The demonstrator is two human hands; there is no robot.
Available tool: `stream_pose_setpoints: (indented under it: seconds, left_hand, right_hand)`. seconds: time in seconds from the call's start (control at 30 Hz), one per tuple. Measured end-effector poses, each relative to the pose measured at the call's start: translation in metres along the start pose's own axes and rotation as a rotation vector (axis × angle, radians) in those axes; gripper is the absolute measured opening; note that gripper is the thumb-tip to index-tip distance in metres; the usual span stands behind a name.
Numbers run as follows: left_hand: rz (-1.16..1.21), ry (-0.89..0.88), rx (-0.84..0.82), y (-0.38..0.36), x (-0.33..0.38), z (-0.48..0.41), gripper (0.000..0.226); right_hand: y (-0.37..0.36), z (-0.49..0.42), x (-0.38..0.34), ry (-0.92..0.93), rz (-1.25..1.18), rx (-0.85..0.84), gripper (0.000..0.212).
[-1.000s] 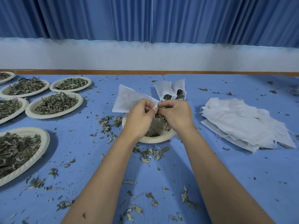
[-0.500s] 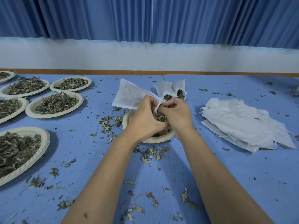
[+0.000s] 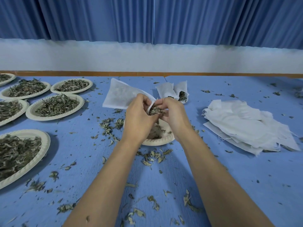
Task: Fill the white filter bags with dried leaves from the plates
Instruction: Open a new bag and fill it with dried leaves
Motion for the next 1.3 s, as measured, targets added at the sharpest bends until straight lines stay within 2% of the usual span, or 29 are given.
stream_pose_setpoints:
  seconds: [0.2,0.3,0.4,0.53,0.73,0.9,1.03,1.1,1.2,1.3]
  left_hand:
    - [-0.067,-0.007,-0.004,0.002,-0.002,0.002,0.026]
    - [-0.013,0.029,0.019,0.004,-0.002,0.000,0.022]
    - [0.050,0.059,0.010,0.008,-0.004,-0.002,0.024]
    - [0.087,0.082,-0.016,0.012,-0.007,-0.004,0.026]
    - [0.161,0.114,-0.082,0.018,-0.010,-0.007,0.027]
    - [0.174,0.115,-0.108,0.020,-0.009,-0.007,0.026]
    - [0.175,0.126,-0.082,0.021,-0.008,-0.006,0.026]
    - [0.205,0.141,-0.073,0.023,-0.008,-0.006,0.027]
    - [0.246,0.161,-0.075,0.026,-0.009,-0.007,0.026]
    - [0.237,0.155,-0.108,0.025,-0.007,-0.007,0.027]
  right_hand:
    - [0.008,-0.004,0.000,0.000,0.052,-0.015,0.029]
    - [0.019,-0.006,0.000,0.025,-0.011,0.103,0.023]
    - [0.030,-0.010,0.001,0.148,0.186,0.220,0.009]
    - [0.025,-0.011,0.005,0.230,0.379,0.165,0.014]
    - [0.026,-0.018,0.006,0.227,0.345,0.064,0.012]
    - [0.022,-0.016,0.007,0.298,0.420,0.160,0.009]
    - [0.018,-0.016,0.008,0.311,0.539,0.144,0.008]
    - [0.017,-0.016,0.010,0.274,0.464,0.103,0.006]
    - [0.016,-0.016,0.012,0.184,0.304,0.017,0.017]
    - [0.016,-0.015,0.011,0.191,0.262,0.021,0.009]
Point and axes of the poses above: each hand's wrist, its own z-axis away from the middle knuckle, its own y-axis out of the back of the hand, x = y × z, the point moved 3 cm from there along -z, towards the middle knuckle, and after that the axes turned 10 degrees about -y, right-handed, at the moved point
